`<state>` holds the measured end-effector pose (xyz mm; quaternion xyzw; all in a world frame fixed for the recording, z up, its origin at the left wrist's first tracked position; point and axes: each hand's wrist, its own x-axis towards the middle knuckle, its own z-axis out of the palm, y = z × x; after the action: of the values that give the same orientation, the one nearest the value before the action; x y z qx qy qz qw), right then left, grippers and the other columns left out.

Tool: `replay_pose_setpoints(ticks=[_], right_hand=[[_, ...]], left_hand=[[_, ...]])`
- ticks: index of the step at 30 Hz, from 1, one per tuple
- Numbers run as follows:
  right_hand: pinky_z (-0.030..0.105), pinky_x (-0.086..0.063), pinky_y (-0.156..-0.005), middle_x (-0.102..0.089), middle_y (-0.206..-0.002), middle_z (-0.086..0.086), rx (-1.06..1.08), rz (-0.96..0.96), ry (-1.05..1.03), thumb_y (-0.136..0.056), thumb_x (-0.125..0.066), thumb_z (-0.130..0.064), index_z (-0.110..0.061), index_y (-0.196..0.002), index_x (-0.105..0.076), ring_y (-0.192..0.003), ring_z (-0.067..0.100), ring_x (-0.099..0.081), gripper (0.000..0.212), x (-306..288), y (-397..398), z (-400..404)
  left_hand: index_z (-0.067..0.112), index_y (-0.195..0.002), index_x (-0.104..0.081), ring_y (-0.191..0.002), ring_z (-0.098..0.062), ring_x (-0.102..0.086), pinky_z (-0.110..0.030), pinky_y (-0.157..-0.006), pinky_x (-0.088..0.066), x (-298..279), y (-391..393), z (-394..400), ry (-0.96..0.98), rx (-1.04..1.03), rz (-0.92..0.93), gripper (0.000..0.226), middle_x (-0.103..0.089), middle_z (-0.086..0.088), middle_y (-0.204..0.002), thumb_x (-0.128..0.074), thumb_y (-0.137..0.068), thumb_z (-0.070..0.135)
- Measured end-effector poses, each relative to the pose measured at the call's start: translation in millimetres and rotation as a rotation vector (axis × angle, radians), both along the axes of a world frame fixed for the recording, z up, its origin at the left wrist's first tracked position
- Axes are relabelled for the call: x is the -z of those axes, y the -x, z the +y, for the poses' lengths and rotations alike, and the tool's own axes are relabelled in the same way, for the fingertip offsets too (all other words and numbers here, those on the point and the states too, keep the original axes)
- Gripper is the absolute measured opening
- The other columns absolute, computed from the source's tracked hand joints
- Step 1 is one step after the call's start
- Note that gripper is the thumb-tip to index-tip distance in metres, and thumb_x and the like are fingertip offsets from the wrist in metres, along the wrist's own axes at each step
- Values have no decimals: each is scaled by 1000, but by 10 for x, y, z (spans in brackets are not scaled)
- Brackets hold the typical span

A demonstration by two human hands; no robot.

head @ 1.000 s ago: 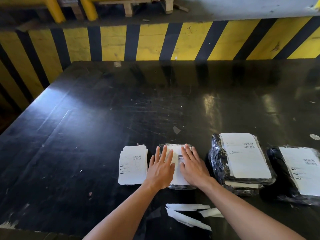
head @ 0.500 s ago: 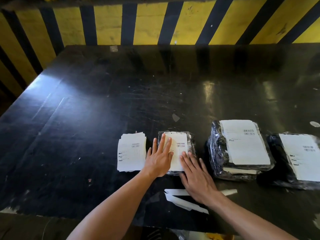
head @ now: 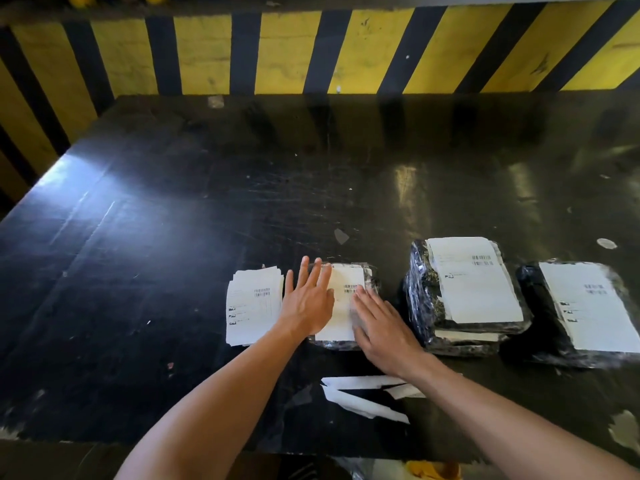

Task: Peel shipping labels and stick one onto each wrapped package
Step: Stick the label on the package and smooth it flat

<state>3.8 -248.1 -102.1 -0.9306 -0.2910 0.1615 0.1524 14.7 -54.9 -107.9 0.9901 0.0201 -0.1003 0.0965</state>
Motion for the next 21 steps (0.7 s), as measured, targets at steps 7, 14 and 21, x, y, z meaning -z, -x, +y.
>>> replay_pose_setpoints(ticks=[7,14,21], right_hand=[[43,-2,-123,21,-162,-10,-2,79,147,-103,-18,-43,-22,-156,11,-148,7,21,63,33,-156,59],[45,-4,-123,24,-161,-11,4,82,122,-103,-17,-44,-23,-155,13,-147,7,24,64,76,-130,43],[45,-9,-123,18,-163,-10,37,67,62,-102,-18,-43,-22,-157,7,-148,7,21,64,157,-93,61]], left_hand=[[24,-157,7,-148,-26,27,-50,-123,6,90,290,26,-40,123,34,59,18,1,-164,-14,-105,43],[22,-156,9,-150,-15,20,-42,-124,6,165,896,84,-21,362,-30,58,13,3,-164,-17,-106,37],[21,-153,-30,-152,-19,-15,-41,-122,-18,215,1169,176,-2,398,-168,60,-21,0,-164,-42,-95,29]])
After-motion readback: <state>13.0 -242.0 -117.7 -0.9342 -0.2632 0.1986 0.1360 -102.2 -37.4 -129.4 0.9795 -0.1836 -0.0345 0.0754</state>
